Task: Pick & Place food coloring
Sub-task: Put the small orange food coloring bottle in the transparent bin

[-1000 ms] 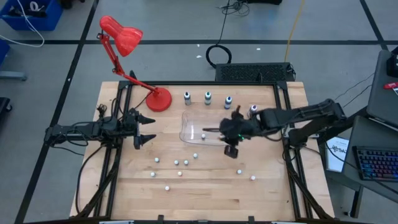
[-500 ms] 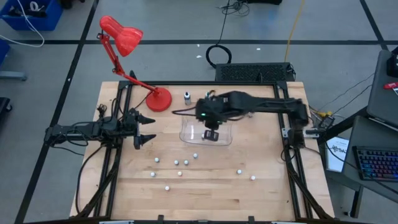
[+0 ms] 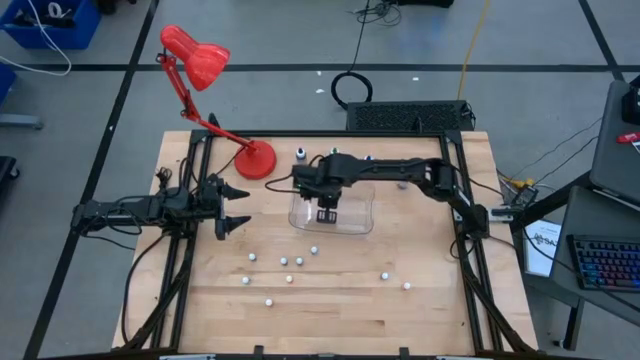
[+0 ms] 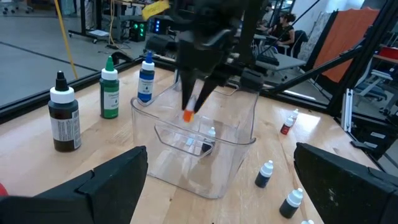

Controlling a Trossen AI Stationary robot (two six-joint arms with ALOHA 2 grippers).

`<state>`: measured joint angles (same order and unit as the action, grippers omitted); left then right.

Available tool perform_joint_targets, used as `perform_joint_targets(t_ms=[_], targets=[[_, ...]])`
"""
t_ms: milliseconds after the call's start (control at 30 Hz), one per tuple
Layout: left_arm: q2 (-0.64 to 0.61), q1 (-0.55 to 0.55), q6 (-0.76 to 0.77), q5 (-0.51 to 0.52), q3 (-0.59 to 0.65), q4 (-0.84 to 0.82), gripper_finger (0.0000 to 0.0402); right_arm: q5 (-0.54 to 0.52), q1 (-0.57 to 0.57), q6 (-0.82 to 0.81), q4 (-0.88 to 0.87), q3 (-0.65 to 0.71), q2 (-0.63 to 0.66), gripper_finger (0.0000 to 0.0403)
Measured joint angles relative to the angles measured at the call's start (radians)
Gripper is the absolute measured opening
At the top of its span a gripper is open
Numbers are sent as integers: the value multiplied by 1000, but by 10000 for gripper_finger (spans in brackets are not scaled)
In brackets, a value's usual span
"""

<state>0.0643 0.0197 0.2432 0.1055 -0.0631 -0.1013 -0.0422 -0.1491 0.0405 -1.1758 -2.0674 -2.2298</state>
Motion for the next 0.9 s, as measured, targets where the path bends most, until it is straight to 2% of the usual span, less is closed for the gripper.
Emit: perform_joint_targets(t_ms=[100,567,900], targets=[[0,0,0,0,0,0,399,63,-11,2,40,0,-21,50],[0,0,0,0,0,0,399,131,-9,10,166,128,-34,50],[0,0,0,0,0,0,399,192,-9,8,221,156,-33,50]])
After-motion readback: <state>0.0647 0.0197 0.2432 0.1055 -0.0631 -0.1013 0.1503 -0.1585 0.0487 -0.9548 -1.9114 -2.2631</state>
